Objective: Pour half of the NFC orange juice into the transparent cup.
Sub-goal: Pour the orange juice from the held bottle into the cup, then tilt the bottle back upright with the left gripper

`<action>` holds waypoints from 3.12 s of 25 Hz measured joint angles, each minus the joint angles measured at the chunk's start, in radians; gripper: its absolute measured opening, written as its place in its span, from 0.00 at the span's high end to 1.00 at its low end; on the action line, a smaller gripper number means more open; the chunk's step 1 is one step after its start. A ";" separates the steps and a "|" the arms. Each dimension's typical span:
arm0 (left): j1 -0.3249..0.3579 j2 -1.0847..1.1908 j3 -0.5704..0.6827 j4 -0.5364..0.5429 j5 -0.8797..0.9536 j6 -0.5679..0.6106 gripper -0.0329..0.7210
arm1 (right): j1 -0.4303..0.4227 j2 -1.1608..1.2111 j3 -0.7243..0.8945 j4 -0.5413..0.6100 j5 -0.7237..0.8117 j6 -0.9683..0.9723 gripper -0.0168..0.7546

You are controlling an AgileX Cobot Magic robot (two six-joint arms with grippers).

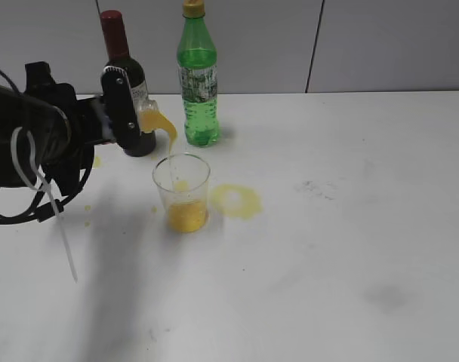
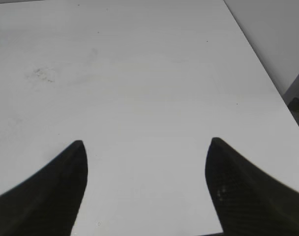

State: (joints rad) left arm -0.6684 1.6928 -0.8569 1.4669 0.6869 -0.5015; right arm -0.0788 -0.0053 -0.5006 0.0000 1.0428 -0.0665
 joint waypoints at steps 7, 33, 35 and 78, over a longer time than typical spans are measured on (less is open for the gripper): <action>0.000 0.000 0.000 0.037 0.012 0.000 0.33 | 0.000 0.000 0.000 0.000 0.000 0.000 0.24; 0.000 0.000 0.000 0.052 0.026 0.000 0.33 | 0.000 0.000 0.000 0.000 -0.001 0.000 0.24; 0.000 0.000 0.000 0.052 0.026 0.000 0.33 | 0.000 0.000 0.000 0.000 -0.001 0.000 0.24; 0.000 0.000 0.000 0.053 0.029 0.000 0.33 | 0.000 0.000 0.000 0.000 -0.001 0.000 0.24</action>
State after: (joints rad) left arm -0.6684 1.6928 -0.8569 1.5199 0.7161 -0.5015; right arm -0.0788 -0.0053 -0.5006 0.0000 1.0417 -0.0669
